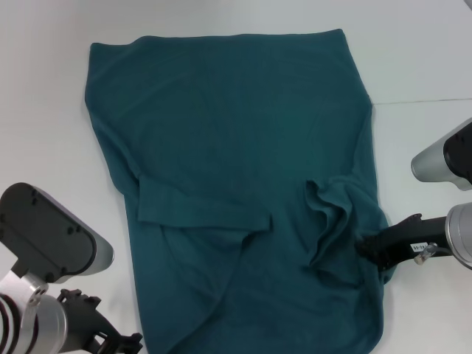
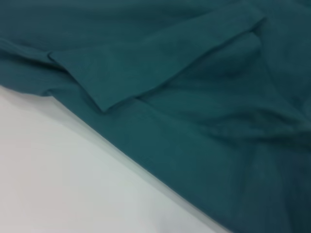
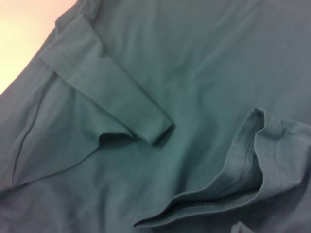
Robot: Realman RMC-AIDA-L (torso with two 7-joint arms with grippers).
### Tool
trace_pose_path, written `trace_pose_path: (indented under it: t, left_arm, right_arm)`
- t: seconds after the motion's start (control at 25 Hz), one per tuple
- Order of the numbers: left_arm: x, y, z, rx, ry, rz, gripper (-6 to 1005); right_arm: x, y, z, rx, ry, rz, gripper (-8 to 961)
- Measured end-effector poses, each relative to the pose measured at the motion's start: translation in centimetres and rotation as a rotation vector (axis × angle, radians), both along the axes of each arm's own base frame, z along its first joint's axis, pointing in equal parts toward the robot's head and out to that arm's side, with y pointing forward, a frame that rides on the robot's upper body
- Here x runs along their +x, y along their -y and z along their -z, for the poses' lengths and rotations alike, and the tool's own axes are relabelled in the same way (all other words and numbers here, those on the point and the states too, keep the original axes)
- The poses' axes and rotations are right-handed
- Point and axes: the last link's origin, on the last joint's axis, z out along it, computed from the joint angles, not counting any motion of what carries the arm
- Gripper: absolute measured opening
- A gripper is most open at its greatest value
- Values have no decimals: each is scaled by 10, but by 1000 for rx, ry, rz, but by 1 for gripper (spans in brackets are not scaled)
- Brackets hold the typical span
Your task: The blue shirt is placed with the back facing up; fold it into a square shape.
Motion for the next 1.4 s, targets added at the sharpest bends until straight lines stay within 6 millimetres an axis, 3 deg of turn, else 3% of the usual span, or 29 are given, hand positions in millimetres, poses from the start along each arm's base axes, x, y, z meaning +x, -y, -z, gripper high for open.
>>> trace_pose_path:
  t: [0.68, 1.08, 1.4]
  left_arm:
    - [5, 1, 7, -52, -12, -12, 876]
    - [10, 4, 23, -96, -7, -26, 877]
    - [30, 3, 7, -74, -2, 9, 877]
  right_arm:
    - [-1, -3, 4, -13, 10, -11, 58]
    - [-1, -6, 8, -23, 11, -12, 59]
    - [2, -7, 7, -19, 19, -7, 59]
